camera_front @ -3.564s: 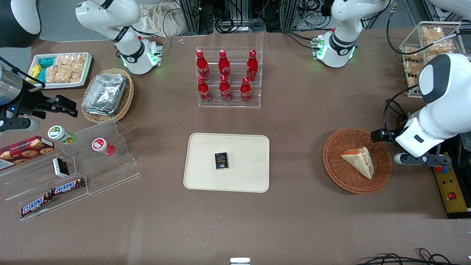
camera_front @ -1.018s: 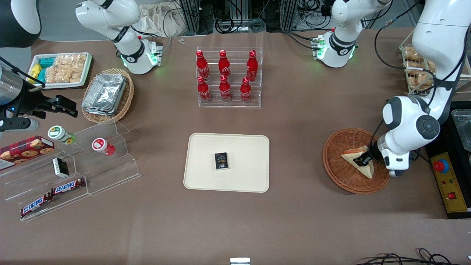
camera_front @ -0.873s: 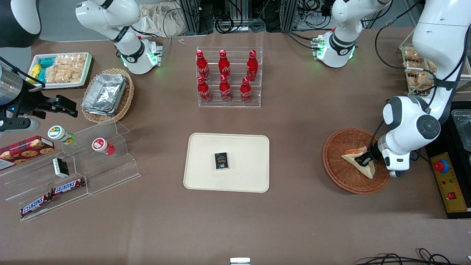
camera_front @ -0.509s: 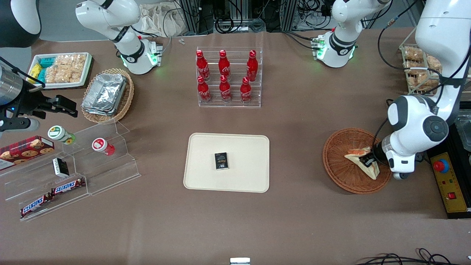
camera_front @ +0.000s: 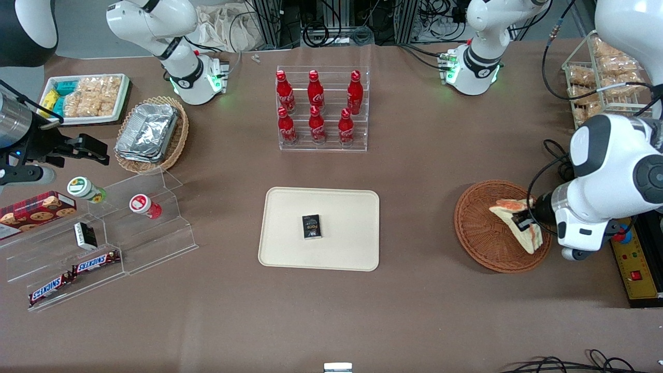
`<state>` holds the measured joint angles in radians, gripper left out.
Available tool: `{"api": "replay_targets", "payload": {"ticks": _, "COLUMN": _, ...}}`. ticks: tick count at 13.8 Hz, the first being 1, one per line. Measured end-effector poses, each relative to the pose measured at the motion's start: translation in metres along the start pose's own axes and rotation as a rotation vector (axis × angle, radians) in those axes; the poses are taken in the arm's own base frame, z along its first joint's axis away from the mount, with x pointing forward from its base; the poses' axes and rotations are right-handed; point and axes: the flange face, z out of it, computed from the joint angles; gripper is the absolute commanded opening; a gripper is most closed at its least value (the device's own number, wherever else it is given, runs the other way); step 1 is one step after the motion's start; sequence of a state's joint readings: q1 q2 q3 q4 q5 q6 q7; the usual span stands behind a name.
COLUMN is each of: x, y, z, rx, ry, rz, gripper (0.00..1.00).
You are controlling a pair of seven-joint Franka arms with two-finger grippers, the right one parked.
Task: Place sandwich from basket to tray
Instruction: 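Lift the sandwich and carry it toward the cream tray, then lower the sandwich onto the tray beside the black packet and release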
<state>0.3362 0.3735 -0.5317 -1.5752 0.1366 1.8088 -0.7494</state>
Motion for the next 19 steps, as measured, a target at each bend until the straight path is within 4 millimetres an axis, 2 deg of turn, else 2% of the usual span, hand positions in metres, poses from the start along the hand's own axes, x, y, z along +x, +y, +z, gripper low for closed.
{"api": "replay_targets", "payload": {"ticks": 2, "x": -0.034, "y": 0.040, "z": -0.010, "rx": 0.017, "ry": -0.009, "rz": 0.078, "gripper": 0.00}}
{"api": "replay_targets", "payload": {"ticks": 4, "x": -0.081, "y": 0.093, "z": 0.006, "rx": 0.037, "ry": -0.020, "rz": 0.163, "gripper": 0.00}}
{"api": "replay_targets", "payload": {"ticks": 6, "x": -0.124, "y": 0.139, "z": 0.032, "rx": 0.082, "ry": -0.018, "rz": 0.251, "gripper": 0.00}}
{"api": "replay_targets", "payload": {"ticks": 8, "x": -0.161, "y": 0.179, "z": 0.068, "rx": 0.106, "ry": -0.022, "rz": 0.326, "gripper": 0.00}}
{"api": "replay_targets", "payload": {"ticks": 9, "x": -0.176, "y": 0.198, "z": 0.094, "rx": 0.119, "ry": -0.012, "rz": 0.338, "gripper": 0.00}}
{"api": "replay_targets", "payload": {"ticks": 12, "x": -0.212, "y": 0.244, "z": 0.185, "rx": 0.131, "ry": 0.074, "rz": 0.334, "gripper": 0.00}}
{"api": "replay_targets", "payload": {"ticks": 14, "x": -0.221, "y": 0.258, "z": 0.225, "rx": 0.121, "ry": 0.081, "rz": 0.324, "gripper": 0.00}}
{"api": "replay_targets", "payload": {"ticks": 15, "x": -0.218, "y": 0.263, "z": 0.232, "rx": 0.110, "ry": 0.077, "rz": 0.319, "gripper": 0.00}}
{"api": "replay_targets", "payload": {"ticks": 18, "x": -0.203, "y": 0.275, "z": 0.224, "rx": 0.067, "ry": 0.085, "rz": 0.294, "gripper": 0.00}}
{"api": "replay_targets", "payload": {"ticks": 19, "x": -0.204, "y": 0.279, "z": 0.222, "rx": 0.060, "ry": 0.087, "rz": 0.295, "gripper": 0.00}}
